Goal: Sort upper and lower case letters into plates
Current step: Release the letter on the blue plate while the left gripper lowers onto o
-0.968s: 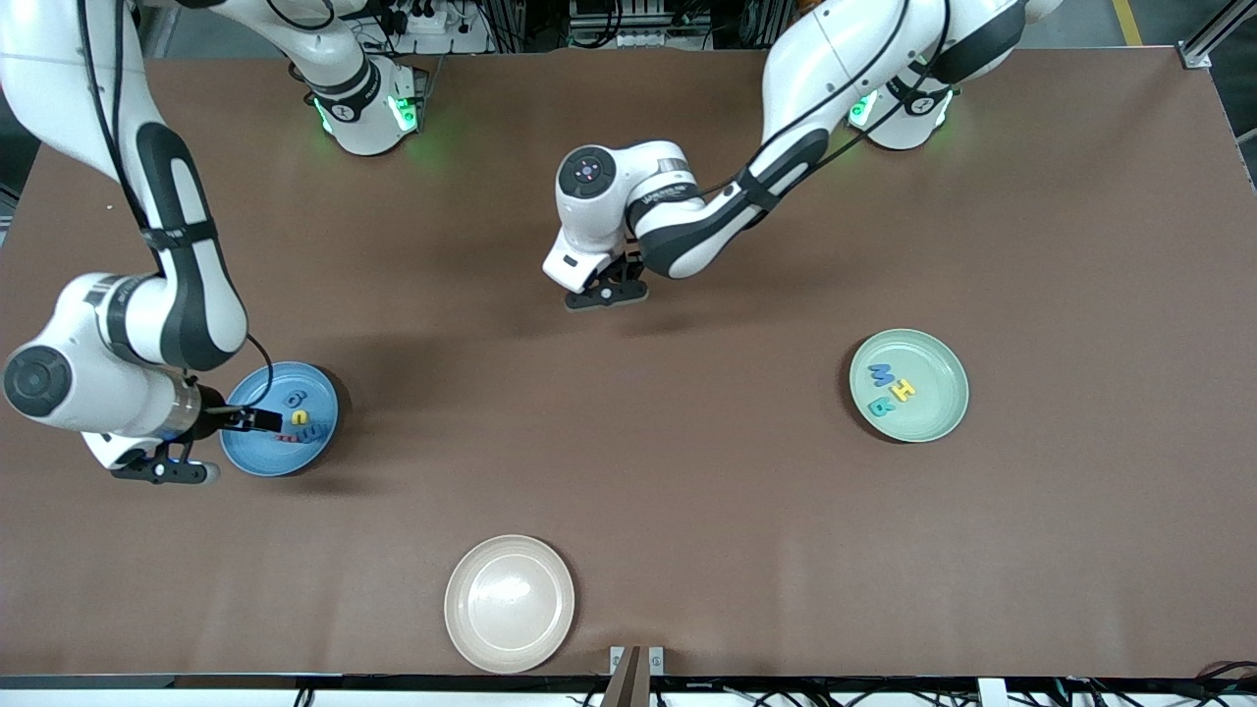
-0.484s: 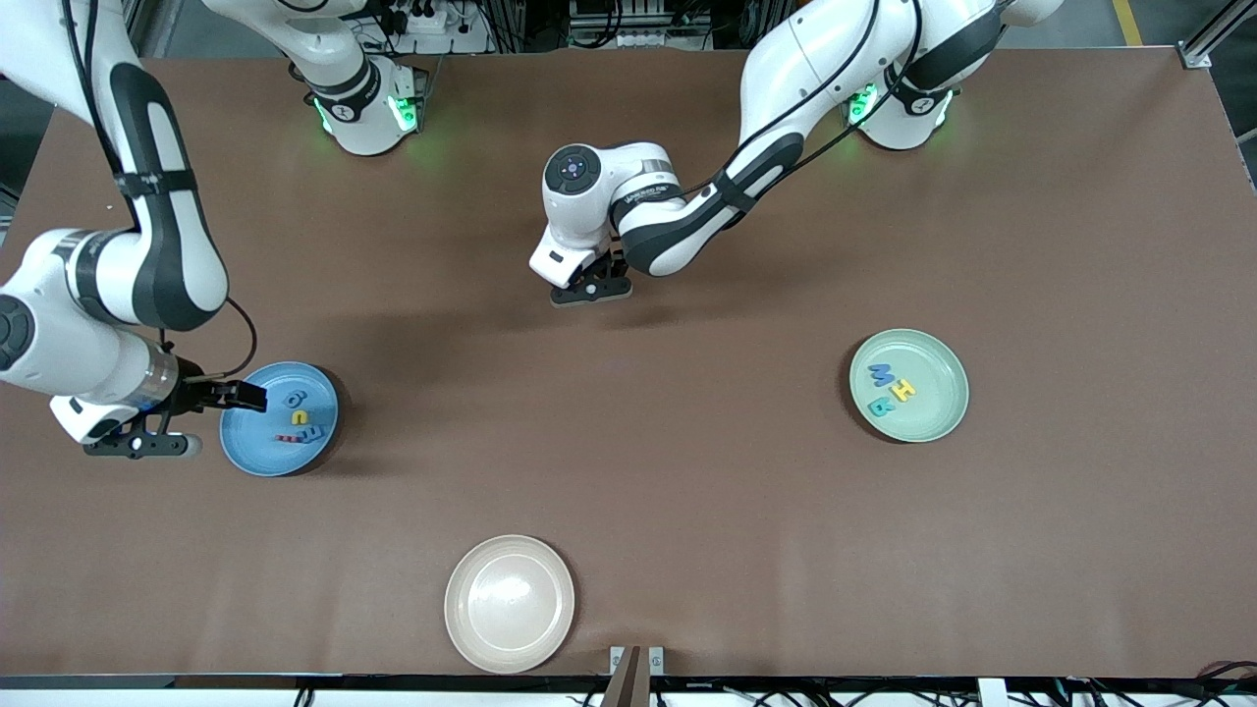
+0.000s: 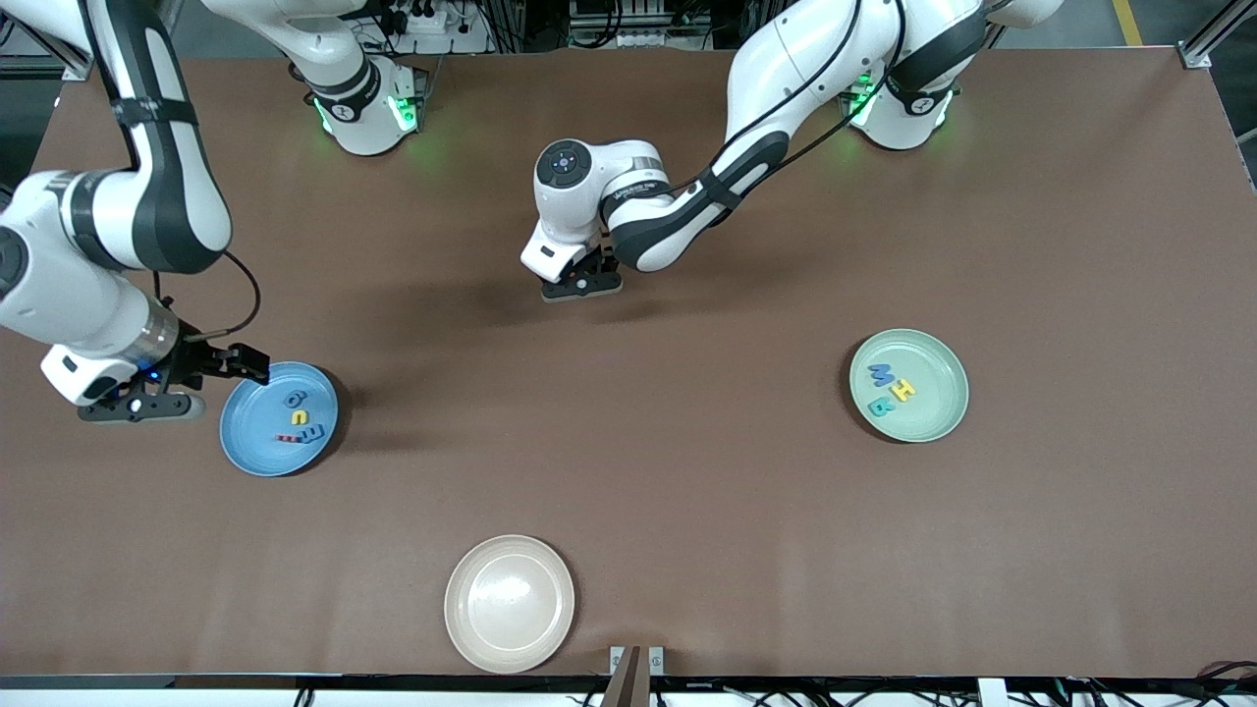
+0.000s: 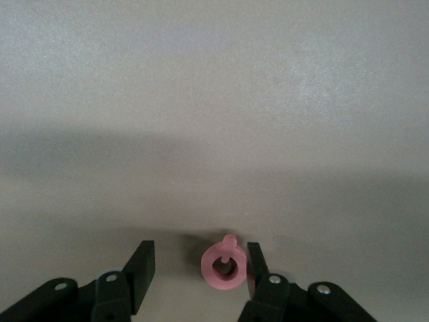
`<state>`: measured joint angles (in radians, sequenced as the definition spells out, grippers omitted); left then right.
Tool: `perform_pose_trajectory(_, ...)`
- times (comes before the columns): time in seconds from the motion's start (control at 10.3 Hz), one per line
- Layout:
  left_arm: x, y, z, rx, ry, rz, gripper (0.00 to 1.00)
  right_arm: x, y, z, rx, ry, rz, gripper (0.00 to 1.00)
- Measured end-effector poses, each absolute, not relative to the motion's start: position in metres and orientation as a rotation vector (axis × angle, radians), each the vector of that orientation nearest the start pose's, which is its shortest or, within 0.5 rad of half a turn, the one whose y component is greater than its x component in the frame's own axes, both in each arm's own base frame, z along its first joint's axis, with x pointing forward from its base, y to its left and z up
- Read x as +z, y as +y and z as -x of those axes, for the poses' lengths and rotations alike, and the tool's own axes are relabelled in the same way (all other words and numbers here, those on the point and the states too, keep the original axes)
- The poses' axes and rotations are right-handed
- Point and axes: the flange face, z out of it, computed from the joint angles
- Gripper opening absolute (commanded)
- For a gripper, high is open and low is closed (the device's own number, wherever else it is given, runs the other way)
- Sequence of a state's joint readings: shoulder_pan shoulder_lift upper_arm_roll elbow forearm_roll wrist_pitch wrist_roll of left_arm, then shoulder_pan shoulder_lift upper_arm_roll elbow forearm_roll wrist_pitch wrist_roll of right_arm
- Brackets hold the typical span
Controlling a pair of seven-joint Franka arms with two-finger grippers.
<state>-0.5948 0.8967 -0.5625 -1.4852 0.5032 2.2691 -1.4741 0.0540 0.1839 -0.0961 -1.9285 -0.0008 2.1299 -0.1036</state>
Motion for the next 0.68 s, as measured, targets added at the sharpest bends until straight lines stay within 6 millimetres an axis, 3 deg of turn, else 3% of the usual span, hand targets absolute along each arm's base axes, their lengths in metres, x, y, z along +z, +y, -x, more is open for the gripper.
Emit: perform_pose_trajectory(0.68, 0.186, -0.625, -0.364, 0.017, -0.279, 3.188, 0.63, 0.427, -0.020, -0.580, -0.086, -0.109, 3.152, 1.00)
